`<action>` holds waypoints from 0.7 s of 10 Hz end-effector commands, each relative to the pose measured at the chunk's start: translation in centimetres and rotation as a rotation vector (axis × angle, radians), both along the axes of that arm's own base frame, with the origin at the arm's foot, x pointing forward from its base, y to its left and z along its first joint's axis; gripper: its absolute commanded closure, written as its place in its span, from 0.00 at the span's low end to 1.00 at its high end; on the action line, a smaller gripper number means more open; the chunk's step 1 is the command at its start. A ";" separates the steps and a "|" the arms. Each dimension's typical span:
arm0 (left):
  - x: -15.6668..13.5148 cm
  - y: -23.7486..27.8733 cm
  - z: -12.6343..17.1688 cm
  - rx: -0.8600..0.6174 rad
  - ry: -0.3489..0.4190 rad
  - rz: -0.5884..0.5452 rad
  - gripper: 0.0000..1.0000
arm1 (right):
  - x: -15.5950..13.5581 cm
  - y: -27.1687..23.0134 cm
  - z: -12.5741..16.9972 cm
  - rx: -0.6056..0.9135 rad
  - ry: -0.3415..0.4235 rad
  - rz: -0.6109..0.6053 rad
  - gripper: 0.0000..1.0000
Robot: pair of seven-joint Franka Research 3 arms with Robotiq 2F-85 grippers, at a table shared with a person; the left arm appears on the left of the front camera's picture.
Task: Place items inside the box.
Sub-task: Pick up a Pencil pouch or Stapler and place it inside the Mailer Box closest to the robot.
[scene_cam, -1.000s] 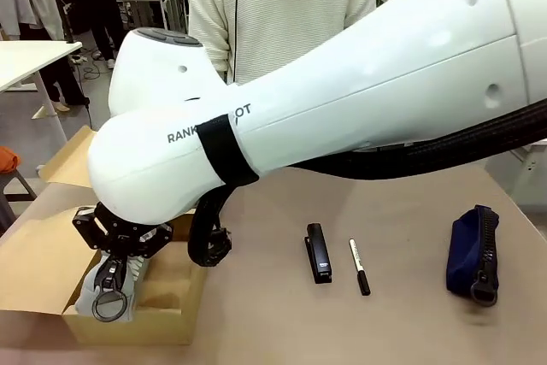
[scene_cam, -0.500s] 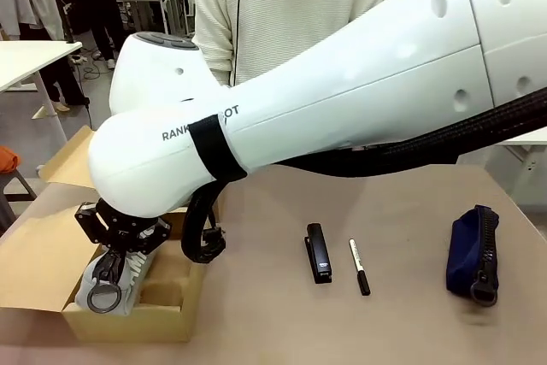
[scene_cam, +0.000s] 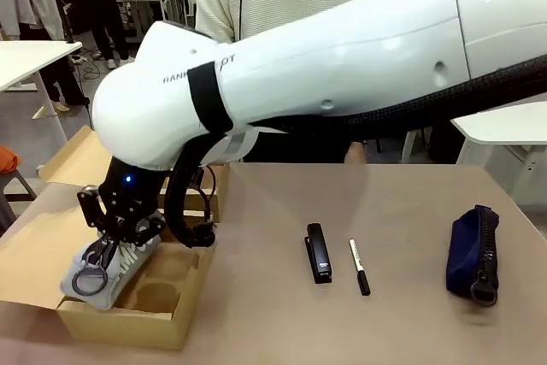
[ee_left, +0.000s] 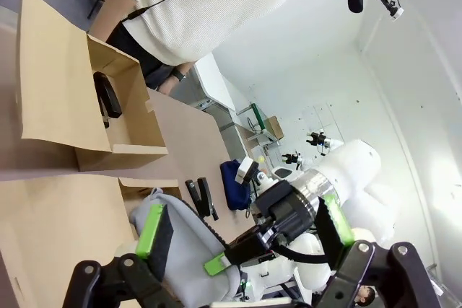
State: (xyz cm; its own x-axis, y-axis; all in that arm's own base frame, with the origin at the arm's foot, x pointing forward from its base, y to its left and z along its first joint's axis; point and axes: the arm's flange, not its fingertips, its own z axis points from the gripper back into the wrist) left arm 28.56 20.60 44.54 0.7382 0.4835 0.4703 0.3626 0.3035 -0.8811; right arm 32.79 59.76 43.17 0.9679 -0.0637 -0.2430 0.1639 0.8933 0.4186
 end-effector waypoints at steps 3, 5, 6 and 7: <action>-0.1 -0.2 0.1 -0.008 -0.030 0.005 0.00 | 0.9 -0.2 -0.6 0.014 -0.007 0.003 0.90; -0.1 -0.2 0.1 -0.008 -0.030 0.005 0.00 | 1.6 -0.3 -1.9 -0.011 -0.044 -0.003 0.90; -0.1 -0.2 0.1 -0.008 -0.030 0.005 0.00 | 2.3 -0.4 -2.9 -0.025 -0.033 0.015 0.90; -0.1 -0.2 0.1 -0.008 -0.030 0.005 0.00 | 2.7 -0.3 -4.2 -0.053 -0.029 0.024 0.90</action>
